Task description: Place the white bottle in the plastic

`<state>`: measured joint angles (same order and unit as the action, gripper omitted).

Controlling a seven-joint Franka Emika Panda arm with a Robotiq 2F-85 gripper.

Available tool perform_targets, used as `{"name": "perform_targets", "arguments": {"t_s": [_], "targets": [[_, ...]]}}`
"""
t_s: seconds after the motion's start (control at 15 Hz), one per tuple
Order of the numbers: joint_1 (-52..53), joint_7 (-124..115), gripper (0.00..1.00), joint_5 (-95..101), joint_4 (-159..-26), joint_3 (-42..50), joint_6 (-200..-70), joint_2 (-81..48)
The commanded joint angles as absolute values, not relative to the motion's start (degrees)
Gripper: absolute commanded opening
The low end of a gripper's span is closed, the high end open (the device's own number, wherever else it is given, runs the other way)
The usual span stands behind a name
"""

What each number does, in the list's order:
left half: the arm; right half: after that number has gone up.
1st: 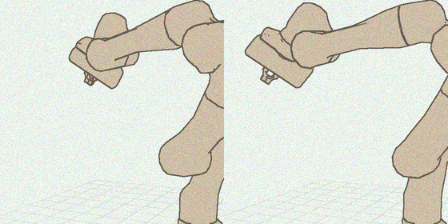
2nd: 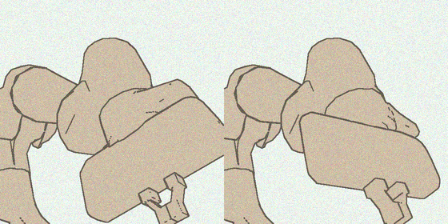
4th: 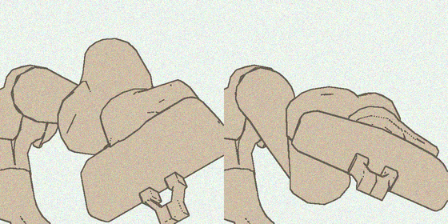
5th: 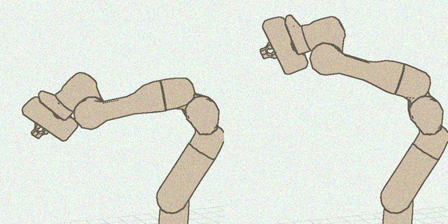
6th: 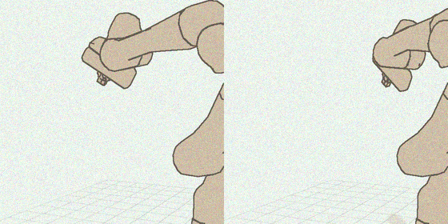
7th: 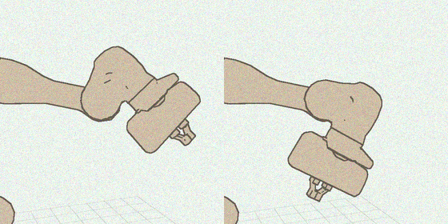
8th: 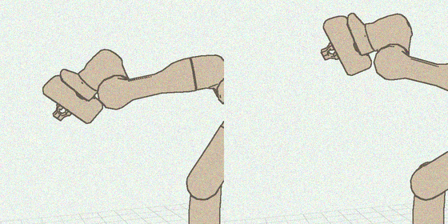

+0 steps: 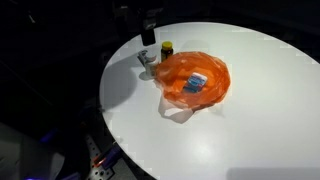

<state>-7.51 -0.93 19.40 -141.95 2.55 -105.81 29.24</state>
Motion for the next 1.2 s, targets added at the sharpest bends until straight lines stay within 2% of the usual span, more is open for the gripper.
{"name": "perform_targets", "arguments": {"t_s": [0.0, 0.47, 1.13], "targets": [[-4.8, -1.7, 1.00, 16.9, -136.4, 1.6, -107.6, 23.0], [-1.1, 0.7, 1.00, 7.1, -135.1, 2.1, -118.4, 17.5], [-1.0, 1.4, 1.00, 6.7, -137.3, 1.3, -121.7, 15.7]]}}
